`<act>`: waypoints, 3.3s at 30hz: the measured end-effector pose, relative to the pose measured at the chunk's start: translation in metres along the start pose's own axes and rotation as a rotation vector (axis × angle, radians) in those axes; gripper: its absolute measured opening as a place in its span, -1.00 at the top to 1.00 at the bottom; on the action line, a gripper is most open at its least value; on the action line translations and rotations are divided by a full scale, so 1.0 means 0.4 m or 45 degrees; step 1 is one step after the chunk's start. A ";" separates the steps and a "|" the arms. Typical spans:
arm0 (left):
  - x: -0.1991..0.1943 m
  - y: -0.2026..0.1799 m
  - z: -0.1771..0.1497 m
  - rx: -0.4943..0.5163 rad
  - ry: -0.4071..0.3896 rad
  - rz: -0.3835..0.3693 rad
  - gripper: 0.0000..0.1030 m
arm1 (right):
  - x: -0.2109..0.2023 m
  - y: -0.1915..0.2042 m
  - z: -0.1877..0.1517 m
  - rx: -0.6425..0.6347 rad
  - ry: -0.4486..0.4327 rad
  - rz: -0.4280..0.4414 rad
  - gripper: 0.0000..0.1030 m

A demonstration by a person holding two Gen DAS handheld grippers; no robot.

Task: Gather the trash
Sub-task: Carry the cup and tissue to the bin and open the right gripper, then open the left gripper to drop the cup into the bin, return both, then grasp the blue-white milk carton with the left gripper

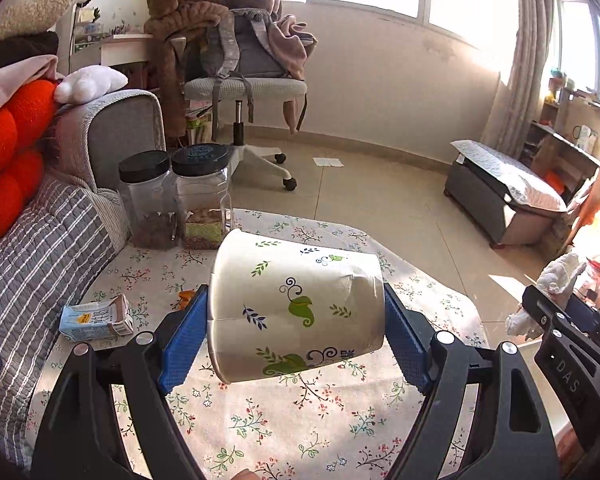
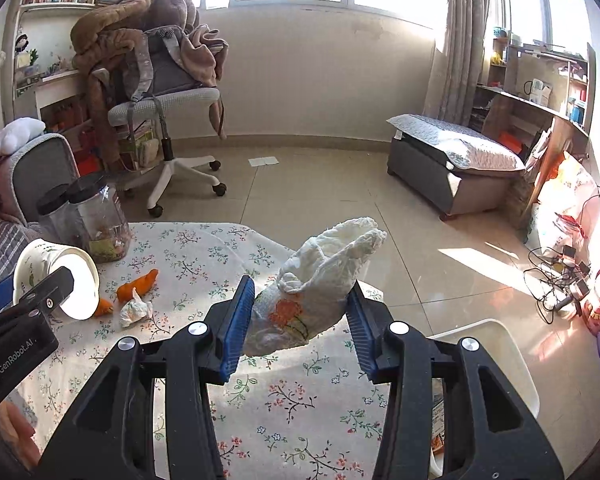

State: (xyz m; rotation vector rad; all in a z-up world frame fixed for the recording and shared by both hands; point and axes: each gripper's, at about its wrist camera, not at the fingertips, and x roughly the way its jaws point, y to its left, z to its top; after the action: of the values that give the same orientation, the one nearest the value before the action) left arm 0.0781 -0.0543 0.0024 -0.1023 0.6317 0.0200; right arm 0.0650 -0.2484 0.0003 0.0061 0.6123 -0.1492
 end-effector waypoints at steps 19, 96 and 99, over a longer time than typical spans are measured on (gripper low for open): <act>0.028 -0.435 -0.053 0.316 0.065 -0.313 -0.54 | 0.093 -0.501 -0.092 0.526 0.308 -0.411 -0.20; 0.137 0.081 -0.093 -0.019 0.309 0.192 -0.74 | 0.132 0.114 -0.037 -0.026 0.126 -0.143 -0.86; 0.147 0.154 -0.101 -0.072 0.332 0.247 -0.74 | 0.135 0.179 -0.045 -0.092 0.113 -0.084 -0.86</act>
State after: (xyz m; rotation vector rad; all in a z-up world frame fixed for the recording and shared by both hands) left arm 0.0989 0.0022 -0.0702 -0.0991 0.8999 0.2150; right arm 0.1084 -0.1841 -0.0482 -0.0777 0.7063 -0.1915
